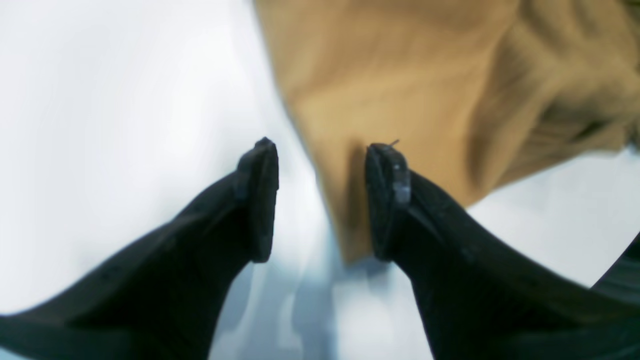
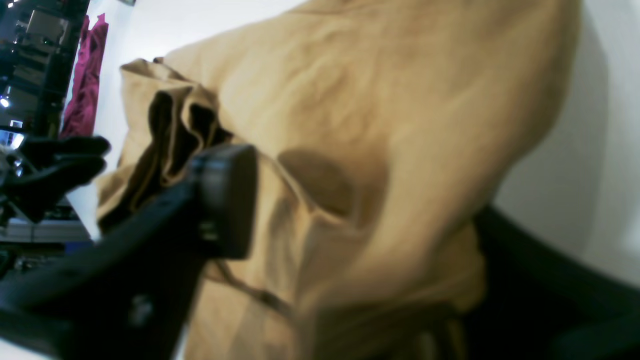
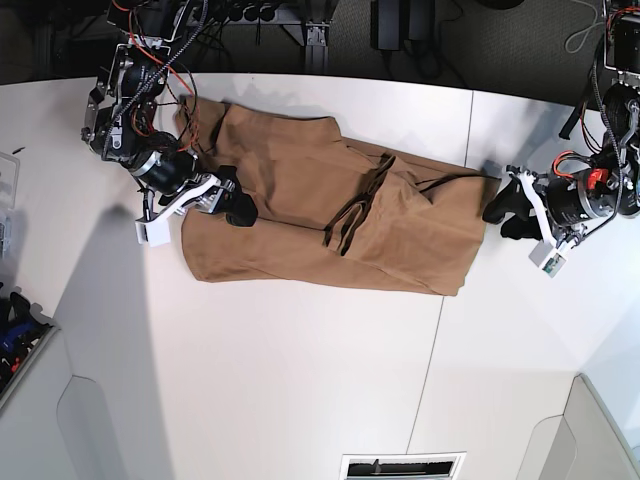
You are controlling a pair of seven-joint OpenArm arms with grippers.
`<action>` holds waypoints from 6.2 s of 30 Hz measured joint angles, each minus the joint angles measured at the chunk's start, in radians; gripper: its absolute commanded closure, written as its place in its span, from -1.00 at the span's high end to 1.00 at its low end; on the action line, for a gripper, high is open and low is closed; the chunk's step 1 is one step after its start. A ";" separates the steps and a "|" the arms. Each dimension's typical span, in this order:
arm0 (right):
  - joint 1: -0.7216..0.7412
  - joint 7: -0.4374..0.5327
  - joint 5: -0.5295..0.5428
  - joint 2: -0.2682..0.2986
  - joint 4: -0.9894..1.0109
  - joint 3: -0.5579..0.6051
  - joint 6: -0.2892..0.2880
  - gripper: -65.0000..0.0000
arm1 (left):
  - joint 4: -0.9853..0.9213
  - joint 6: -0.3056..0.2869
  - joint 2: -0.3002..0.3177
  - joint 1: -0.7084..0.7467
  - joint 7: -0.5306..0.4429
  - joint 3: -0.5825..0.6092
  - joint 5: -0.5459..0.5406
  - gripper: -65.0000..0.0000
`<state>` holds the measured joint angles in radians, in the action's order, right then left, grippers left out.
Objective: Layout the t-shirt on the table in an organized manner, then fold the t-shirt properly
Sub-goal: 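Grasp both shirt ends and fold them together toward the middle, then fold the shirt bundle over again with both grippers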
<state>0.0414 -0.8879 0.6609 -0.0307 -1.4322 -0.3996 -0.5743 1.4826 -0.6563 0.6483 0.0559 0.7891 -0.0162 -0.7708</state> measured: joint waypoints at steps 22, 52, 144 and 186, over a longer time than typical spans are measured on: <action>0.003 0.049 0.042 0.197 0.002 -0.081 0.010 -1.00 | -0.021 0.000 -0.349 0.043 -0.053 0.083 -0.002 -0.06; -0.006 -0.088 -0.074 0.019 -0.290 0.407 0.006 0.25 | -0.016 0.061 -0.539 0.040 -0.147 0.381 0.217 -0.06; -0.309 0.061 0.019 0.082 -0.642 0.293 -0.002 0.06 | 0.050 -0.023 -0.407 0.049 0.074 0.043 -0.117 -0.07; 0.158 0.159 -0.219 -0.114 -0.129 0.483 0.040 -1.00 | 0.264 -0.026 -0.430 0.235 0.089 0.233 -0.135 -0.34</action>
<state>0.1997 -0.7288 0.4423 -0.1444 -1.5612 0.0830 -0.5346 1.7466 -0.6819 0.2184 0.2913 0.8780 0.2169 -0.9062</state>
